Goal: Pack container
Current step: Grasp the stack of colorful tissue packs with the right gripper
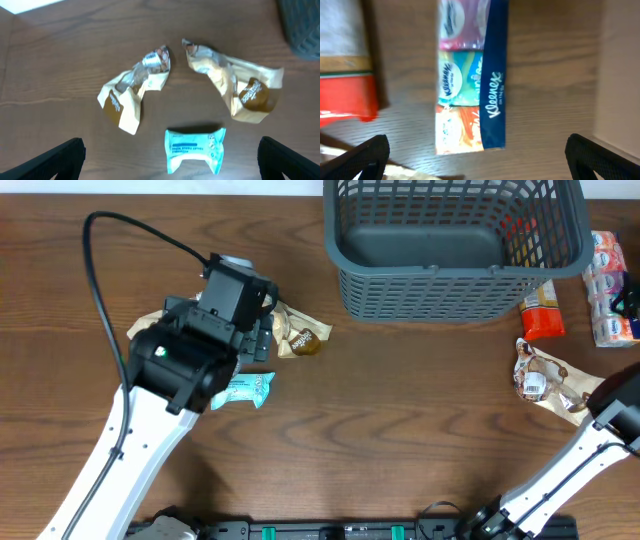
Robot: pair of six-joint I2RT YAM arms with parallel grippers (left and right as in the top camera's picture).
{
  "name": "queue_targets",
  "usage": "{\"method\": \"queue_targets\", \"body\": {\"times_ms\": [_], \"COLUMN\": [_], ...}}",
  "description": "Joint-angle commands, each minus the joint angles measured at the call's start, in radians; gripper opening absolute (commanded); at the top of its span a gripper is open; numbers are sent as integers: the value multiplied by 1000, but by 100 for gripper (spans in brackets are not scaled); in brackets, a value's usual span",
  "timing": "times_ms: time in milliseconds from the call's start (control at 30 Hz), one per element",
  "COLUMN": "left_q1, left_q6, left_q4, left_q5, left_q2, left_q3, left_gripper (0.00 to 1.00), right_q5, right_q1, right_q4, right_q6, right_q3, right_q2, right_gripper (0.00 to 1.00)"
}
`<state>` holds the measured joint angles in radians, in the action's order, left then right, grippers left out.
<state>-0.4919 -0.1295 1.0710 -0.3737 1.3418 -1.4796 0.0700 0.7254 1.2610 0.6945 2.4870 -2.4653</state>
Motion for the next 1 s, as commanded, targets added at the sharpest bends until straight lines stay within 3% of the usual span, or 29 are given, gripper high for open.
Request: {"method": "queue_targets", "body": {"times_ms": [0, 500, 967], "left_q1": [5, 5, 5], "left_q6": [5, 5, 5], "left_q4": [16, 26, 24], "left_q5": [-13, -13, -13], "left_q2": [31, 71, 76], "left_q3": [4, 4, 4], "left_gripper": [99, 99, 99], "right_q5": [-56, 1, 71], "right_q1": [7, 20, -52], "right_q4": [-10, -56, -242], "right_q6": [-2, -37, -131], "right_q3": [5, 3, 3], "right_q2": [-14, -133, -138], "right_gripper": [99, 99, 99]}}
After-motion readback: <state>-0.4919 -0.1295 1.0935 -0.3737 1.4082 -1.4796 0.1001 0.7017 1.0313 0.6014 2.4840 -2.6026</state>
